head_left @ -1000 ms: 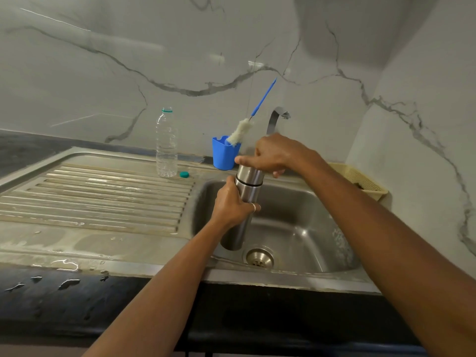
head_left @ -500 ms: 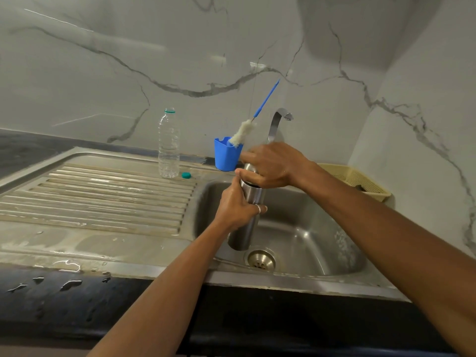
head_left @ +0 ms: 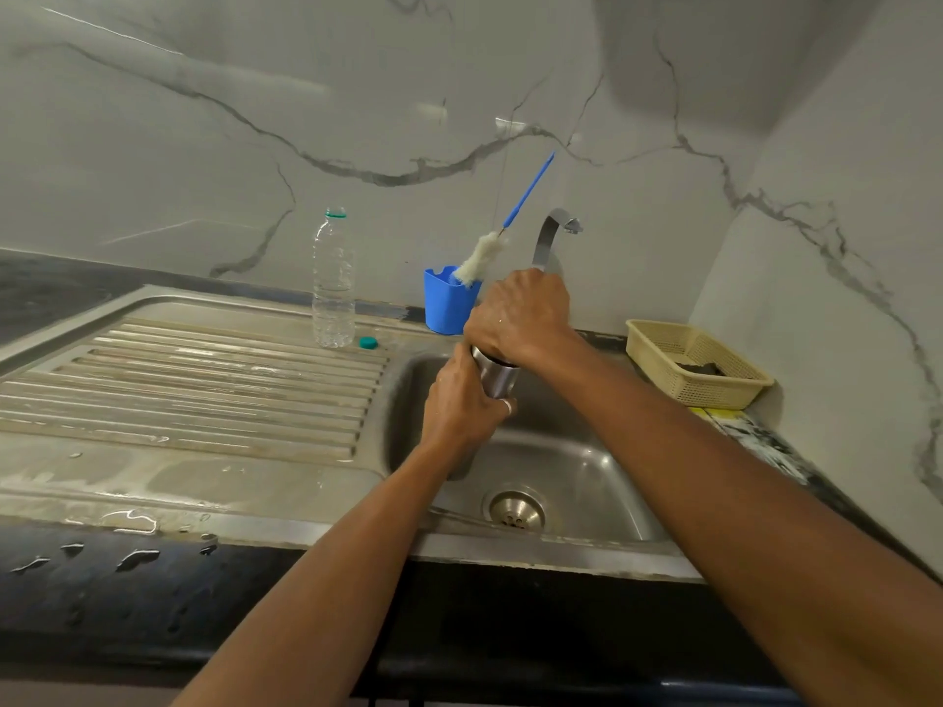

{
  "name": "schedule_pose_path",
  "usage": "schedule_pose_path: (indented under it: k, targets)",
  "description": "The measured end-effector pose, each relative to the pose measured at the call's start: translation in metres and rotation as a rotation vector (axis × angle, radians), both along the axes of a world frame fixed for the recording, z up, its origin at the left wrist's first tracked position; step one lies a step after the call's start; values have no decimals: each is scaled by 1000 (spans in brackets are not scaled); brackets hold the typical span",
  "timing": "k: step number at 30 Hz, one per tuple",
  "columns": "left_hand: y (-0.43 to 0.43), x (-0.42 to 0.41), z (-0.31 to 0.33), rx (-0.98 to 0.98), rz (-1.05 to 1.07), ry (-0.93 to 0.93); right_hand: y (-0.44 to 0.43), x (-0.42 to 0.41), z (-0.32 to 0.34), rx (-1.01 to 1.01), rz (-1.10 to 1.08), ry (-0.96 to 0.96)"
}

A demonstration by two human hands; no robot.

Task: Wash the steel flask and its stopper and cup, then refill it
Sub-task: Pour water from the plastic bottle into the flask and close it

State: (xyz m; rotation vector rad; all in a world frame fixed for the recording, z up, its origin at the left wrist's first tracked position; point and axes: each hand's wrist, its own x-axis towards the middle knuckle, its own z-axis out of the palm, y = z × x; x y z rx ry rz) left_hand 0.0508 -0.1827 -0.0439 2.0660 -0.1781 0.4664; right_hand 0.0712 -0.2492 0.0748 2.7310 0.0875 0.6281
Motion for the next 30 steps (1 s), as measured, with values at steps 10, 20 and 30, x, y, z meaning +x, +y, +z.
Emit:
schedule_pose_path:
  k: [10,20,30]
  targets:
    - [-6,-11,1,78,46,-52,-4,-10,12,81,-110,58]
    - [-5,-11,5,-128,79,-62,-20,-29,16,682,66,59]
    - [2,1,2,-284,36,-15,-73,-30,-78,796,193,612]
